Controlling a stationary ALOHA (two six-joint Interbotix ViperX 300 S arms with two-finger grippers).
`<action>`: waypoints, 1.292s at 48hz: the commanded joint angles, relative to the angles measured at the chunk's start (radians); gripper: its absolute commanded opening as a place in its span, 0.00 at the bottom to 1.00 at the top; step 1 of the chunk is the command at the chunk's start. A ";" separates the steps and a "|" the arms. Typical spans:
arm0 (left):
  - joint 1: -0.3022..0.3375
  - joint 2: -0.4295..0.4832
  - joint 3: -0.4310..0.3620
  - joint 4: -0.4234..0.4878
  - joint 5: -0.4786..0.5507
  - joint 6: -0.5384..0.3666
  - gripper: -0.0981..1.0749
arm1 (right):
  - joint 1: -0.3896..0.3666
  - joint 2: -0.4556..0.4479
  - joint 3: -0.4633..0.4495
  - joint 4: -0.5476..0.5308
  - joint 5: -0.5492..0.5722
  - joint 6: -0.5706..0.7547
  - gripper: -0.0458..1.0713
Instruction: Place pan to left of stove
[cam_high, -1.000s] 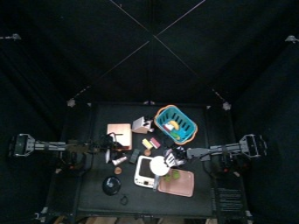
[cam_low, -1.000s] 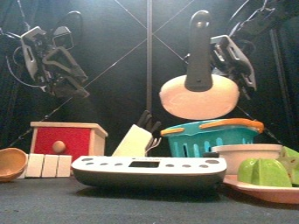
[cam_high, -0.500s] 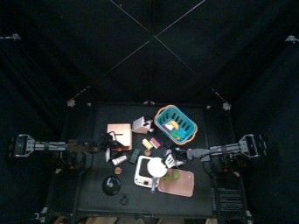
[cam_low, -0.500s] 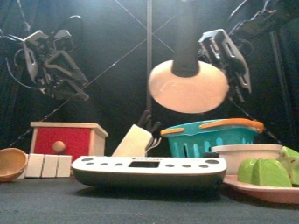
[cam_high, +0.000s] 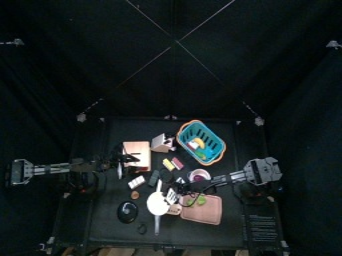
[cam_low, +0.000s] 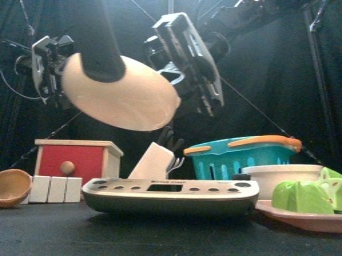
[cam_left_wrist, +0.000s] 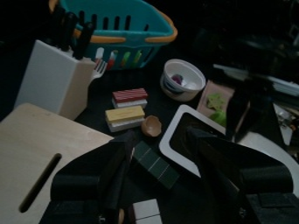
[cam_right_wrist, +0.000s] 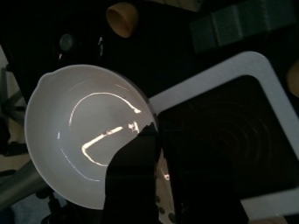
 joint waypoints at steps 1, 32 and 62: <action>0.021 -0.035 0.002 -0.003 0.005 0.000 0.83 | 0.012 0.034 -0.083 -0.003 0.000 0.002 0.34; 0.023 -0.063 0.069 -0.002 0.006 0.002 0.83 | 0.006 0.310 -0.448 -0.109 0.222 -0.002 0.35; 0.020 -0.061 0.072 -0.002 0.006 0.002 0.83 | 0.005 0.322 -0.457 -0.106 0.236 -0.002 0.57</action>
